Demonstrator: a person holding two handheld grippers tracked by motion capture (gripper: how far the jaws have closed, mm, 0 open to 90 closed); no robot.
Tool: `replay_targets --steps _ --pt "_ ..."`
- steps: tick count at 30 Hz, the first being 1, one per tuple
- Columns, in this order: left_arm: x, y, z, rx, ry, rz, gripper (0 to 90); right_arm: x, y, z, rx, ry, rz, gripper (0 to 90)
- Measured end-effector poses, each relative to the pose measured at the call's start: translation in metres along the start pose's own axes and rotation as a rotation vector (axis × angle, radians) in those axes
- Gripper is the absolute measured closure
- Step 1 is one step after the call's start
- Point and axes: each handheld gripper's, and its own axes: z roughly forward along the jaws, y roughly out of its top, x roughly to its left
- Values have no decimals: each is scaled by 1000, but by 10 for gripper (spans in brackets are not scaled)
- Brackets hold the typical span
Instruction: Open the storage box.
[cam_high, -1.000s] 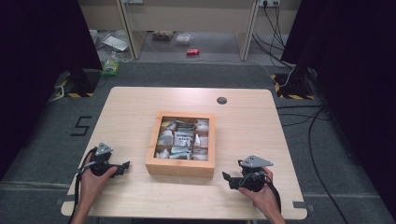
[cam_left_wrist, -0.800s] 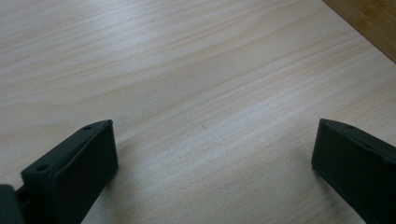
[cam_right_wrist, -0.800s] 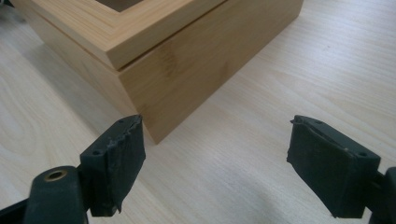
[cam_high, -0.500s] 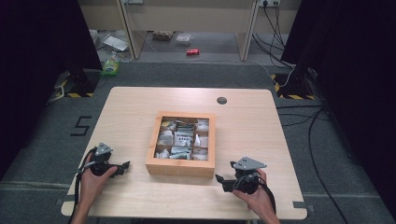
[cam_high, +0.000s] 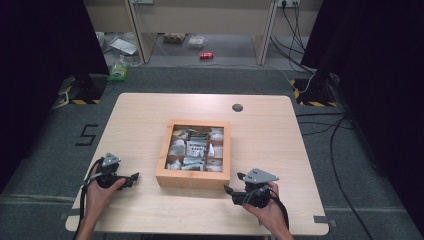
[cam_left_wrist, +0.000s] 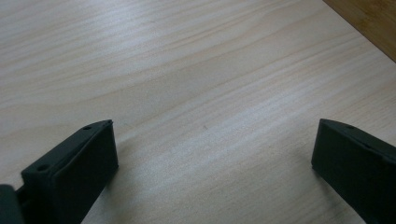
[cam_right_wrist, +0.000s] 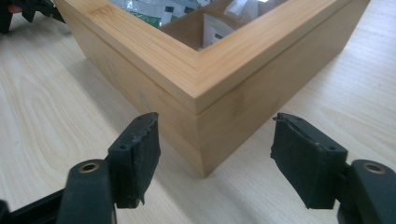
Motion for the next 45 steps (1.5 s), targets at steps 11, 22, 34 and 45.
replay_targets --steps 11,22,34,45 --pt "0 0 0 0 0 0 0 5 5 10 -30 17 -10 496" --pt "0 0 0 0 0 0 0 8 6 9 -52 -5 -23 499" --pt "0 0 0 0 0 0 0 5 16 5 -129 29 10 530" --pt "0 0 0 0 0 0 0 -12 41 -1 -218 32 28 537"
